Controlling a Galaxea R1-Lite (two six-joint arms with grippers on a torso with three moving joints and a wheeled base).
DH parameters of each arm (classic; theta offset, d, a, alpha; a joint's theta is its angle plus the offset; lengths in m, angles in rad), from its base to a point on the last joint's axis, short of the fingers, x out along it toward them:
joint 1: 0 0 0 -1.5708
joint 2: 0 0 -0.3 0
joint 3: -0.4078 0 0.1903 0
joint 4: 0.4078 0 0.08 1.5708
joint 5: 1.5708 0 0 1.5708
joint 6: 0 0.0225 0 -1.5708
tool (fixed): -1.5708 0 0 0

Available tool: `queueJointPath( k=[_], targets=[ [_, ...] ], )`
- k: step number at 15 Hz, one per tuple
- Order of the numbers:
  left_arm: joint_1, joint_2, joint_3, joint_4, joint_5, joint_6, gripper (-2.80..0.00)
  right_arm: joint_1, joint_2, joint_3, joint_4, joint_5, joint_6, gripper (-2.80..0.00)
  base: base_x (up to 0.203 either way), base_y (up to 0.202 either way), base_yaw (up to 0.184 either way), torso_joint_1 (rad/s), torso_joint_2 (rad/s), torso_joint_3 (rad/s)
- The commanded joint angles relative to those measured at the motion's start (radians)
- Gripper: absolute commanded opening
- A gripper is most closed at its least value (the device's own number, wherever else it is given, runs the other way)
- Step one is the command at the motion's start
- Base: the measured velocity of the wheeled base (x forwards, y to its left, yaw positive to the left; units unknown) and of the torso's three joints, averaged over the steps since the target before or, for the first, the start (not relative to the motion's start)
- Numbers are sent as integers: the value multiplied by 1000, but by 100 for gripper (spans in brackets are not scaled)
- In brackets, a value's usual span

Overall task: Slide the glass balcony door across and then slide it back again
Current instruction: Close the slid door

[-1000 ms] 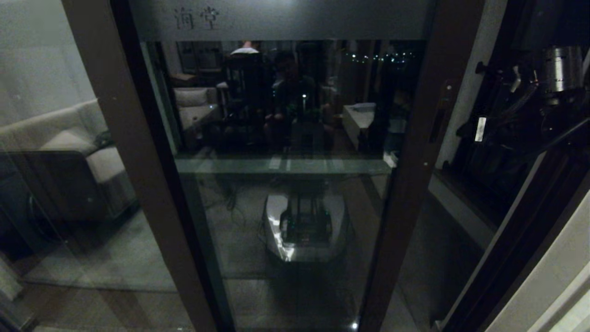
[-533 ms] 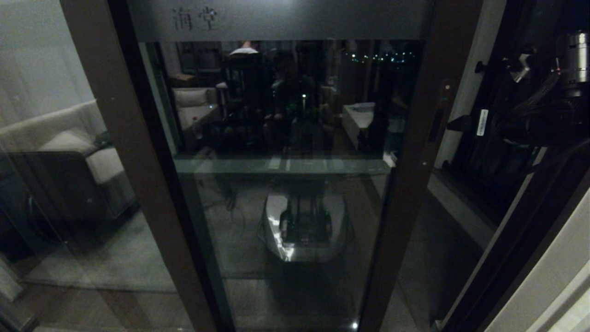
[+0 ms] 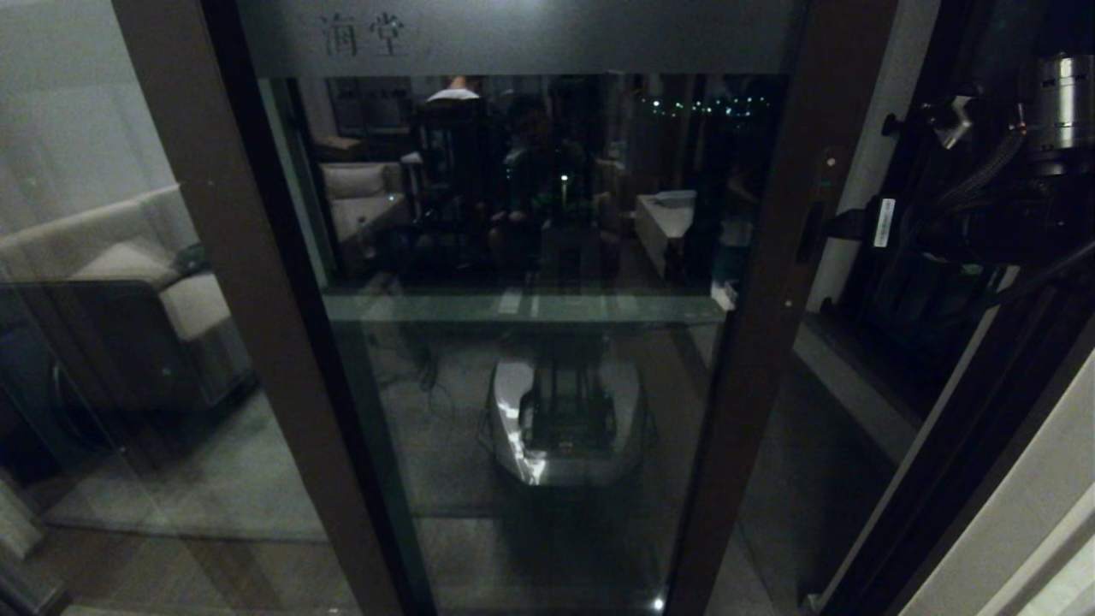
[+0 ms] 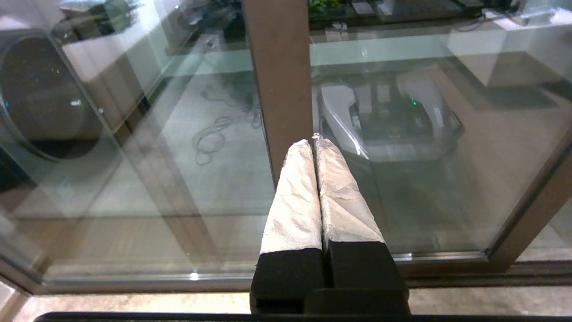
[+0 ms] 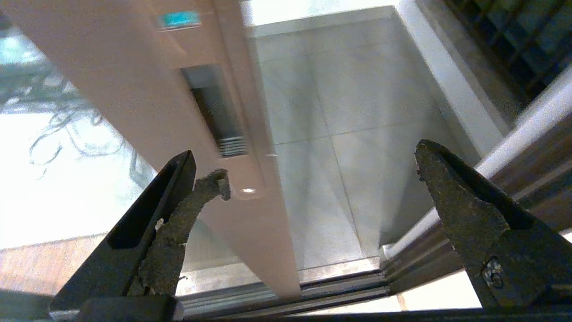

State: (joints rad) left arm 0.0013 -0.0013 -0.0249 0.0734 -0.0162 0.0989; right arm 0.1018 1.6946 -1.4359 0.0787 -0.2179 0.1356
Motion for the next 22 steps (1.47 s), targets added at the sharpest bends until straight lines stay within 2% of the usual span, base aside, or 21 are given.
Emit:
queueJointPath(
  k=[1, 13, 18, 22],
  targets=[
    [1, 0, 0, 0, 0, 1, -280, -1, 26, -5, 1, -1, 1, 0, 0, 0, 0, 0, 0, 0],
    [0, 0, 0, 0, 0, 1, -280, 4, 151, -121, -19, -27, 1, 0, 0, 0, 0, 0, 0, 0],
    [0, 0, 0, 0, 1, 1, -280, 10, 151, -117, -19, -45, 2, 0, 0, 0, 0, 0, 0, 0],
    [0, 0, 0, 0, 1, 1, -280, 31, 74, -65, -16, -49, 2, 0, 0, 0, 0, 0, 0, 0]
  ],
)
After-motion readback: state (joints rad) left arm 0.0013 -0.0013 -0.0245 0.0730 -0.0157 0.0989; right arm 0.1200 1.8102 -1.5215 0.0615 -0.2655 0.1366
